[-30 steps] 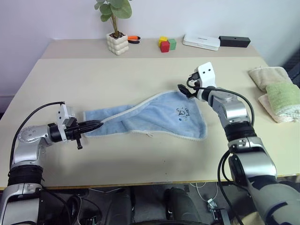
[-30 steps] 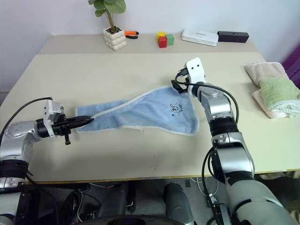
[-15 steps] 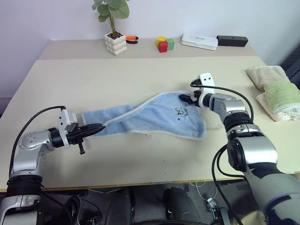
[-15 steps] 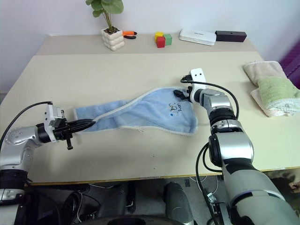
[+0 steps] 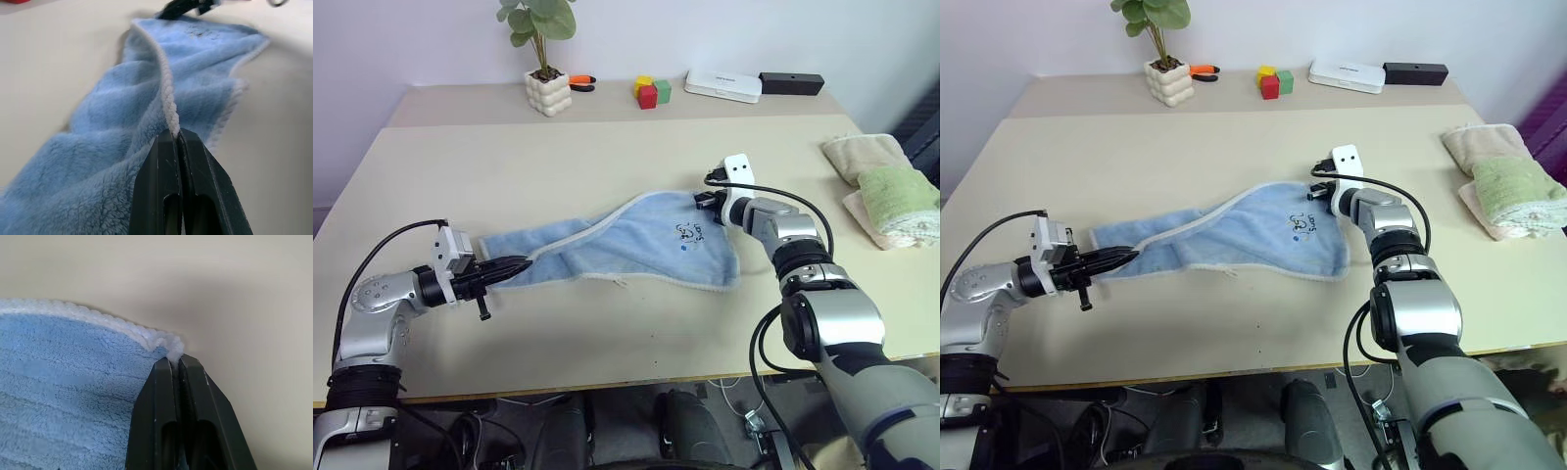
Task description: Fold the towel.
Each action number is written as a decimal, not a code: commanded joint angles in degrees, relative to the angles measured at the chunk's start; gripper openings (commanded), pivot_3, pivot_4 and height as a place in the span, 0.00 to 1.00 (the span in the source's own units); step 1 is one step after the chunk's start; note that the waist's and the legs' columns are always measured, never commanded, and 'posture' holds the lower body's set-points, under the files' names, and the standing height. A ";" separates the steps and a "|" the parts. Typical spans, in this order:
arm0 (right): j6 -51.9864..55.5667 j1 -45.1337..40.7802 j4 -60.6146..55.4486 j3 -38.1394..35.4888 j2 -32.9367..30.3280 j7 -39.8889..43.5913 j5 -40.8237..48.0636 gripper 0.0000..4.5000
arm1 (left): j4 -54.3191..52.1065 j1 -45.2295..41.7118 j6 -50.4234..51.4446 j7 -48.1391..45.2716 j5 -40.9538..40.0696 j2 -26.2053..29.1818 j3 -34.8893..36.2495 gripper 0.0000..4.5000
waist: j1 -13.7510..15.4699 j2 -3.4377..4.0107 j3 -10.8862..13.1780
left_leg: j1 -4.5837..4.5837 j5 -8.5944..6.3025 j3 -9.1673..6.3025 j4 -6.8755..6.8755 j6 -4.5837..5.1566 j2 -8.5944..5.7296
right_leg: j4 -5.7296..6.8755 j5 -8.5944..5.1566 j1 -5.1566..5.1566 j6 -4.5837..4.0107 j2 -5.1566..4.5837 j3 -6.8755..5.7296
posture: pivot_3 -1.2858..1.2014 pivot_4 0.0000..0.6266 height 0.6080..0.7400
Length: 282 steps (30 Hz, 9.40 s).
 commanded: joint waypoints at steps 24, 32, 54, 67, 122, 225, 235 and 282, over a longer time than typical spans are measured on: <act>-22.57 -15.18 2.46 -5.95 0.84 -7.53 2.27 0.01 | 52.76 -54.27 -24.92 18.29 15.89 -0.63 1.31 0.00 | 1.22 0.32 0.62 | 0.07 0.70 1.40 -0.78 0.19 -0.07 | -1.09 1.07 -0.17 0.28 -0.89 -1.63 | 0.52 0.24 0.96; -4.70 8.06 -31.52 -1.88 -1.36 2.55 5.90 0.01 | 46.97 -44.97 -24.48 2.79 11.83 1.22 3.47 0.00 | -0.30 0.26 0.87 | -1.94 0.72 1.30 0.52 0.26 0.05 | -0.07 1.27 -1.88 0.33 -0.89 -1.70 | 0.52 0.24 0.96; -0.84 19.26 -47.58 0.09 -7.61 11.36 7.59 0.01 | 39.95 -34.83 -22.38 -8.12 10.16 3.36 2.36 0.00 | 1.42 0.27 0.86 | -1.87 0.63 1.24 0.97 0.42 0.10 | 0.02 1.28 -1.70 0.30 -0.89 -1.73 | 0.52 0.24 0.96; -1.59 33.52 -60.53 2.03 -22.91 33.34 12.82 0.01 | 20.37 -16.69 -8.53 -21.09 -1.93 13.09 -4.82 0.00 | 1.44 0.27 0.85 | -1.65 0.52 1.22 1.02 0.59 0.15 | 0.08 1.33 -1.52 0.22 -0.89 -1.73 | 0.52 0.24 0.96; -7.20 31.91 -55.24 0.06 -23.35 29.34 15.04 0.01 | 27.27 -20.20 -14.21 -21.09 -4.10 18.15 -13.43 0.00 | 1.41 0.20 0.90 | -1.06 0.51 1.63 0.94 0.56 0.36 | -0.07 1.33 -1.06 0.24 -0.90 -1.79 | 0.52 0.24 0.96; 1.75 30.33 -58.02 -4.42 -13.70 10.75 15.45 0.01 | 45.07 -38.45 -4.56 -12.27 6.19 8.06 4.29 0.00 | 2.68 0.22 0.79 | -0.93 0.24 1.74 1.11 0.96 0.41 | -0.02 1.33 -0.93 0.14 -0.88 -1.80 | 0.52 0.24 0.96; 11.62 38.15 -75.37 2.13 4.36 -5.34 17.85 0.01 | -12.67 -21.63 45.56 25.31 -20.84 -12.39 12.04 0.00 | 2.60 0.16 0.76 | -0.99 0.45 1.59 1.16 0.63 0.44 | 0.02 1.33 -0.88 0.16 -0.88 -1.77 | 0.52 0.24 0.96; -3.41 37.41 -56.05 -4.61 6.09 -16.31 9.83 0.52 | -11.89 -1.85 27.82 29.64 -13.91 -10.70 8.52 0.30 | 1.64 0.22 0.26 | -0.86 0.30 1.58 0.95 0.87 0.36 | -0.13 1.36 -0.81 0.18 -0.88 -1.77 | 0.52 0.24 0.96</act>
